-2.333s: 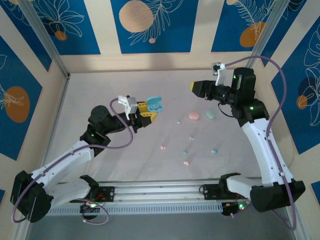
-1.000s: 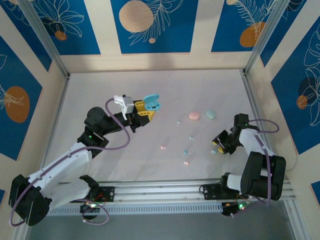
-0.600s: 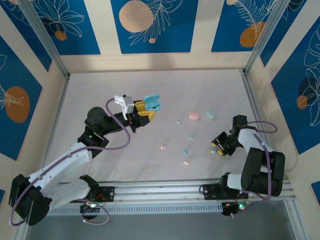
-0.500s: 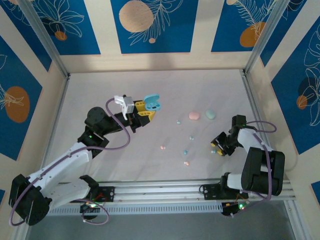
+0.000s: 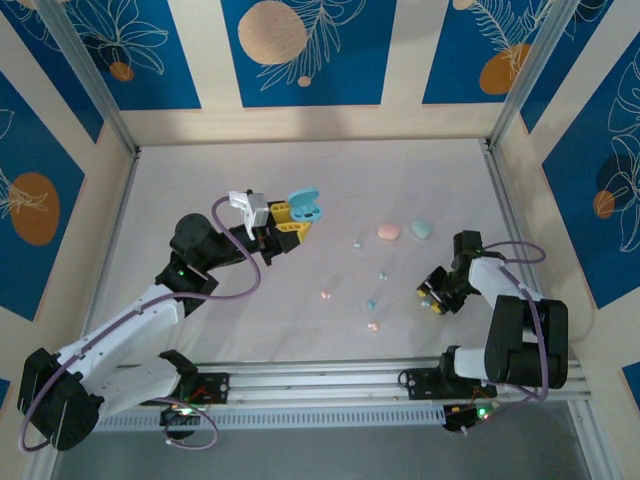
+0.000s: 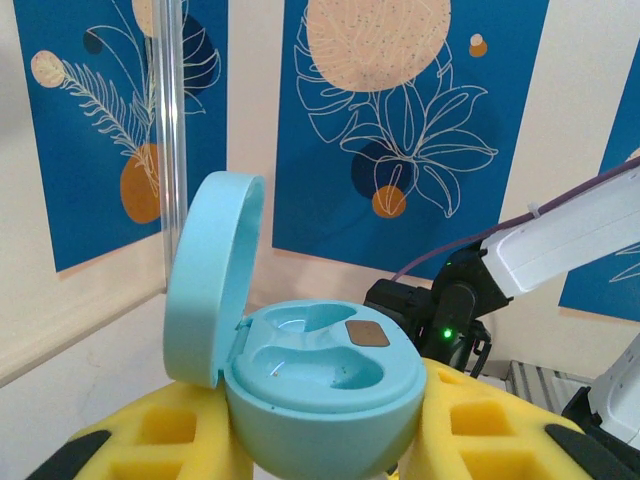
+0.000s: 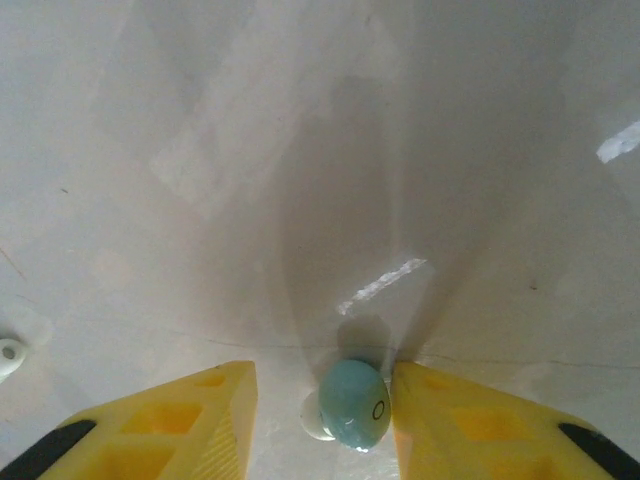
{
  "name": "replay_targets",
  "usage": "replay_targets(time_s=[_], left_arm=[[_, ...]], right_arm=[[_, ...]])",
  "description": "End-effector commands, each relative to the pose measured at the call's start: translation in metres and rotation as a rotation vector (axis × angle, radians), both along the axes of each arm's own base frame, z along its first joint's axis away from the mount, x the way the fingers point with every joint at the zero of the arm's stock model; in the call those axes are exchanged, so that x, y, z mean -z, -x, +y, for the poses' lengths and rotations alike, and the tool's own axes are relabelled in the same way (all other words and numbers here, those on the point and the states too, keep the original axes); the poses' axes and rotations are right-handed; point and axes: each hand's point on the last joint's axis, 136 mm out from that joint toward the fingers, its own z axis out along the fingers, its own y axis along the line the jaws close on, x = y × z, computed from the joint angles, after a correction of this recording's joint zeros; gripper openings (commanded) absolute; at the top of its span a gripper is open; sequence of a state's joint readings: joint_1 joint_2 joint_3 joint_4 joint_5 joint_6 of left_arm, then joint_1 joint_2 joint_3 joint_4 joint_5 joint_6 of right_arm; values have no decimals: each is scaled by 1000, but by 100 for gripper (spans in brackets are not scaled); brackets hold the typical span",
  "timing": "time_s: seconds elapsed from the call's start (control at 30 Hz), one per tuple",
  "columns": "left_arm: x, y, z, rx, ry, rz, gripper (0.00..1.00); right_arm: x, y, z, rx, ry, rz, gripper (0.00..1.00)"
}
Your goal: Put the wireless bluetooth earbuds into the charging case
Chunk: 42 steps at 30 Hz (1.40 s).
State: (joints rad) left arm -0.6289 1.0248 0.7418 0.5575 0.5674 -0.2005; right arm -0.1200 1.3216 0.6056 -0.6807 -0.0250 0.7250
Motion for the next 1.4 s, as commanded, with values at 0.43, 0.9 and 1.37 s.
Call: replay_targets(time_s=[0.43,0.9,1.37], left_arm=[[-7,3,-4,16,6,-20,22],[-5,3,-4,16,0,-11,23],[-3,3,-5,15,-7,-3,24]], right_arm=[[-8,-17,24,-157,-11,-31,34],[-10,-29,20,-198,45,-27,35],[-7,-40,30,-283,54,-20,33]])
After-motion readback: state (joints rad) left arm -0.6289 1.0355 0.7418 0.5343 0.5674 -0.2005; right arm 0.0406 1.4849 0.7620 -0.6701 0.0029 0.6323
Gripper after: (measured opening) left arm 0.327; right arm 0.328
